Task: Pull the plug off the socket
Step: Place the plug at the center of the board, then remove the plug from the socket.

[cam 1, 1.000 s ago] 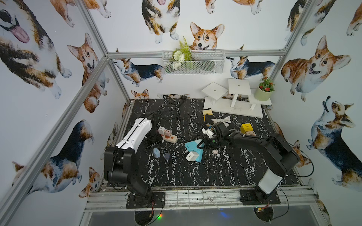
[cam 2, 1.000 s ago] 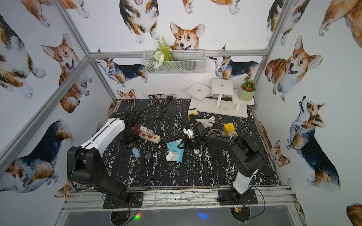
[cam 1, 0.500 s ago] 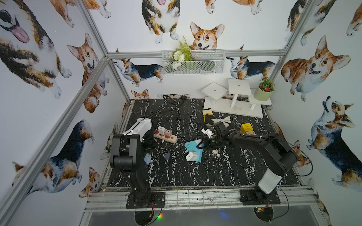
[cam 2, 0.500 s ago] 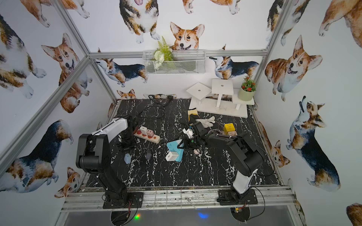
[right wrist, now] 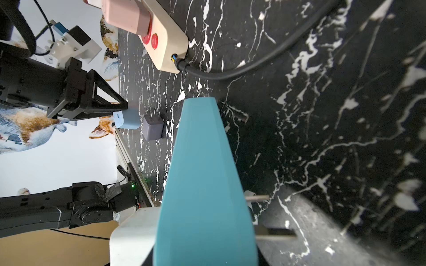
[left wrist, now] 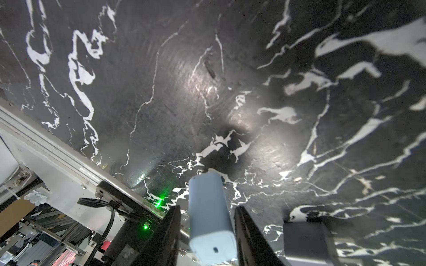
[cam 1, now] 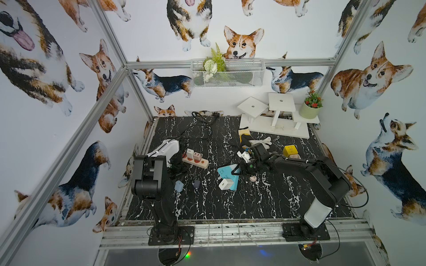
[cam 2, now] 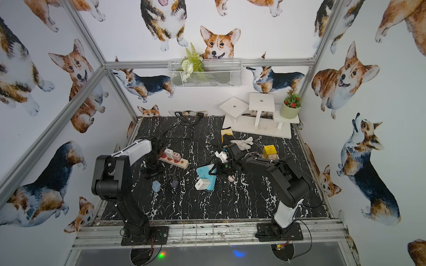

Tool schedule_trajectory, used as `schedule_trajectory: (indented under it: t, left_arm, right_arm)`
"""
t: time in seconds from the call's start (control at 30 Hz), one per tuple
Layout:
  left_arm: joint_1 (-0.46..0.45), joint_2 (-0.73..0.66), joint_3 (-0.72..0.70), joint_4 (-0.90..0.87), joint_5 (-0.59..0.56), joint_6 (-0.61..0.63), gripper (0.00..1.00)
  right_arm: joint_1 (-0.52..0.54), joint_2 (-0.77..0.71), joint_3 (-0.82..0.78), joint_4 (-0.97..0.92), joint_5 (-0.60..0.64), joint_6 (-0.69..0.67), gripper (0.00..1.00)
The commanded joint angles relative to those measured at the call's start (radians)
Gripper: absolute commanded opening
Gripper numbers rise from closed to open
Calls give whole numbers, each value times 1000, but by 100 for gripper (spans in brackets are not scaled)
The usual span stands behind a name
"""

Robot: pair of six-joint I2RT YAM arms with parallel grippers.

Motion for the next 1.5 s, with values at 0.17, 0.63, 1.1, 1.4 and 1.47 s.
schedule_trajectory:
  t: [0.17, 0.63, 1.1, 1.4, 1.47]
  left_arm:
    - [1, -51, 58, -45, 20, -15, 54]
    - [-202, -339, -113, 448, 637, 103, 56]
    - [-415, -565, -267, 658, 682, 968, 65]
    - [-438, -515, -342, 663, 731, 1218, 65]
    - [-447, -488, -347, 687, 743, 1221, 64]
  right_arm:
    - [-1, -9, -4, -196, 121, 14, 0]
    - [-1, 23, 3, -144, 88, 76, 0]
    - [-1, 60, 49, -165, 57, 64, 0]
    - [-1, 78, 88, -213, 42, 41, 0]
    - [-1, 80, 94, -221, 42, 39, 0]
